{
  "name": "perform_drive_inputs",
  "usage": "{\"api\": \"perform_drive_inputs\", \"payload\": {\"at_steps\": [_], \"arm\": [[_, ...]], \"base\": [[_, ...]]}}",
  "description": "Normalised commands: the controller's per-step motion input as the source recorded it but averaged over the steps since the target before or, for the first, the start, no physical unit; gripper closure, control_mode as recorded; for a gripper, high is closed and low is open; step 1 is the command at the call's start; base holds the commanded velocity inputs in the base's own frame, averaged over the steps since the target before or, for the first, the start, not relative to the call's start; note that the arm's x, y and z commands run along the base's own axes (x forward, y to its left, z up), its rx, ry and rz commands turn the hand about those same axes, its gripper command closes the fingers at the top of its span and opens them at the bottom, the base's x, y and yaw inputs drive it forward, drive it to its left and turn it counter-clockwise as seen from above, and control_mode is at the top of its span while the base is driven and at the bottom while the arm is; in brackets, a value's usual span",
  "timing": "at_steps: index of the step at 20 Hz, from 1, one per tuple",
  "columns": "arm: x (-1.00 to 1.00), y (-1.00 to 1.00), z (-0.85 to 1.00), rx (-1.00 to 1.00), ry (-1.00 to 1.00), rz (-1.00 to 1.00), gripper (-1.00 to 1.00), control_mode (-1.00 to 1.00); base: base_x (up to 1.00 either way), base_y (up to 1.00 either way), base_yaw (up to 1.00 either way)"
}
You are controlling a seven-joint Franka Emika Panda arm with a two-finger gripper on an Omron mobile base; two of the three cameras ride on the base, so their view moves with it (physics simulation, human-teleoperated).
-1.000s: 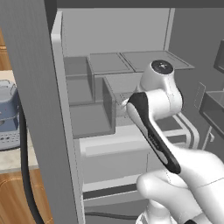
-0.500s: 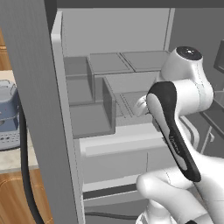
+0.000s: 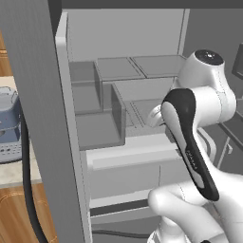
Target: Open the fridge, remove the peach, lime, and chicken drumstick, and place them on any counter.
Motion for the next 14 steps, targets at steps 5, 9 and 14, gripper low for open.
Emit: {"api": "perform_drive_inputs", "payload": {"at_steps": [5,9,14], "arm": [[0.0,0.0,0.0,0.0,0.0,0.0,1.0,1.0],[0.0,0.0,0.0,0.0,0.0,0.0,1.0,1.0],[0.0,0.0,0.0,0.0,0.0,0.0,1.0,1.0]], "base": [[-0.95,0.0,0.01],[-0.95,0.15,0.04],[-0.69,0.35,0.43]]}}
